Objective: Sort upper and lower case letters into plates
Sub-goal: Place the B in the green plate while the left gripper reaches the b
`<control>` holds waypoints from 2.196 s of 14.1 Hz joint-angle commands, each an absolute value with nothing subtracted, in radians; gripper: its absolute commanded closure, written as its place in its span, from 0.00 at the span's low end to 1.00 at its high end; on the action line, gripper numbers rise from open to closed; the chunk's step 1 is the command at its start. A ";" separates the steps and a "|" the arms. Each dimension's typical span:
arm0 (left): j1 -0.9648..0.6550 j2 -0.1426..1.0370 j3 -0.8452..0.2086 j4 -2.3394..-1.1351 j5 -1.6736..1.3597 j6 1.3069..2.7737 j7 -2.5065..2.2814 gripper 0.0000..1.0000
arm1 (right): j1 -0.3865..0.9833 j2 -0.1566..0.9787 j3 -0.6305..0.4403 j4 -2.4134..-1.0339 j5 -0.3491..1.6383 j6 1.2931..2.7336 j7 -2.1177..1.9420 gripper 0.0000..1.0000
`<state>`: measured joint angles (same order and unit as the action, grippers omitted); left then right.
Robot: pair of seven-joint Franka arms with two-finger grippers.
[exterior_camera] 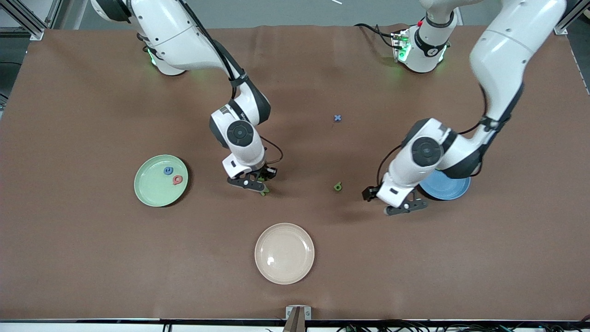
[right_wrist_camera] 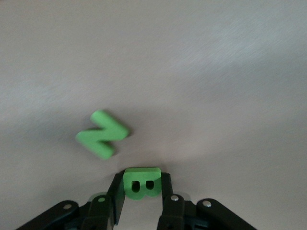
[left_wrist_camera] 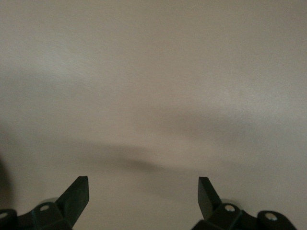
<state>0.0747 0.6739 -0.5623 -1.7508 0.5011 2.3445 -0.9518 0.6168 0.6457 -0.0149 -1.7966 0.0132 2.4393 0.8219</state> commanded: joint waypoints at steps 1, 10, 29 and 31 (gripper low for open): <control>-0.096 0.733 -0.468 -1.619 0.491 2.290 -1.066 0.00 | 0.516 0.499 -0.006 -1.897 -0.006 2.369 0.666 1.00; -0.189 0.842 -0.456 -1.503 0.449 2.292 -1.255 0.00 | 0.123 0.302 -0.005 -2.126 -0.005 2.352 -0.009 1.00; -0.193 0.810 -0.465 -1.614 0.442 2.284 -1.640 0.00 | 0.006 0.380 0.003 -2.232 0.011 2.557 -0.111 0.00; -0.193 0.813 -0.465 -1.615 0.434 2.284 -1.652 0.00 | 0.012 0.365 0.030 -2.192 0.012 2.482 -0.080 0.00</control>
<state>-0.1888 0.8377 -0.4685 -1.5928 0.4473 2.2907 -1.6270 0.0211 0.3979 -0.0071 -2.2160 0.0133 2.5464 -0.1108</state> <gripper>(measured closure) 0.000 0.093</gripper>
